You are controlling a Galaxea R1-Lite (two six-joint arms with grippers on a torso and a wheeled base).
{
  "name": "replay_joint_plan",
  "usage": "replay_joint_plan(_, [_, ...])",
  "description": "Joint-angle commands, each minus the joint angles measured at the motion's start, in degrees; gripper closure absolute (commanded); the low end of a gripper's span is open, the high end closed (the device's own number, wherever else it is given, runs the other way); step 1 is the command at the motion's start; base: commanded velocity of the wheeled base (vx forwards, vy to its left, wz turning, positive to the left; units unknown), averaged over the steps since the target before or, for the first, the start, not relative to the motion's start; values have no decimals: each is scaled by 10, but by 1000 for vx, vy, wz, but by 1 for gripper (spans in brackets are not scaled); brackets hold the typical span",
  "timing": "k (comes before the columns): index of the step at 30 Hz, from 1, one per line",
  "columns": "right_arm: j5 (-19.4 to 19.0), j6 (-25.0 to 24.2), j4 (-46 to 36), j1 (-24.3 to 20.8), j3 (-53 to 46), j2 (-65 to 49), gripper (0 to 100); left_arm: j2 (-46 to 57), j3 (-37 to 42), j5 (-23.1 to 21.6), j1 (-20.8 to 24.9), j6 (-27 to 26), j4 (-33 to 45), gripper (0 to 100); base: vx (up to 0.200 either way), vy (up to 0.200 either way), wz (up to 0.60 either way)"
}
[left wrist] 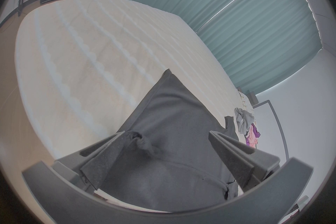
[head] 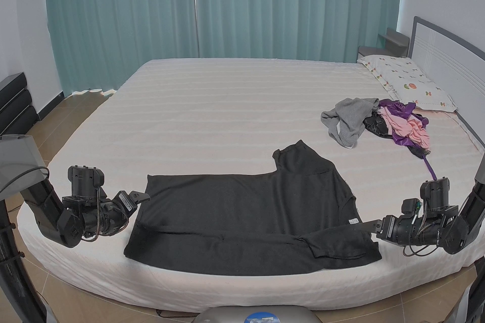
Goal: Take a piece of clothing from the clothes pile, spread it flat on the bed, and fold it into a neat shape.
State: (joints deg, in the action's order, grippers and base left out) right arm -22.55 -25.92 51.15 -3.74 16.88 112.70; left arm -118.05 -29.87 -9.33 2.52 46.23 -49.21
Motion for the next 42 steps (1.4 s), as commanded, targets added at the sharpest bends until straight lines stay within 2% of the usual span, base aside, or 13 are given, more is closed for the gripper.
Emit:
replay_joint_plan(1, [0, 1, 0, 0, 1, 3, 0, 6, -5, 0, 1, 0, -1, 0, 0, 0, 0])
replay_joint_plan(7, [0, 1, 0, 0, 0, 3, 0, 49, 2, -19, 2, 5, 5, 0, 0, 0, 0])
replay_joint_plan(11, [0, 1, 0, 0, 0, 1, 0, 91, 6, -32, 20, 47, 7, 0, 0, 0, 0])
replay_joint_plan(18, [0, 1, 0, -6, -1, 2, 0, 79, 25, -33, 104, 53, 54, 0, 0, 0, 0])
replay_joint_plan(23, [0, 3, 0, -6, -1, 5, 0, 33, 17, -31, 129, 48, 78, 0, 0, 0, 0])
replay_joint_plan(28, [0, 4, 0, -6, -1, 7, 0, -10, 3, -28, 130, 36, 79, 0, 0, 0, 0])
replay_joint_plan(35, [0, 3, 0, -11, 0, 10, 0, -65, -56, 31, 118, 18, 105, 0, 0, 0, 0])
replay_joint_plan(42, [0, 2, 0, -13, 0, 15, 0, -96, -119, 58, 84, 8, 108, 0, 0, 0, 0])
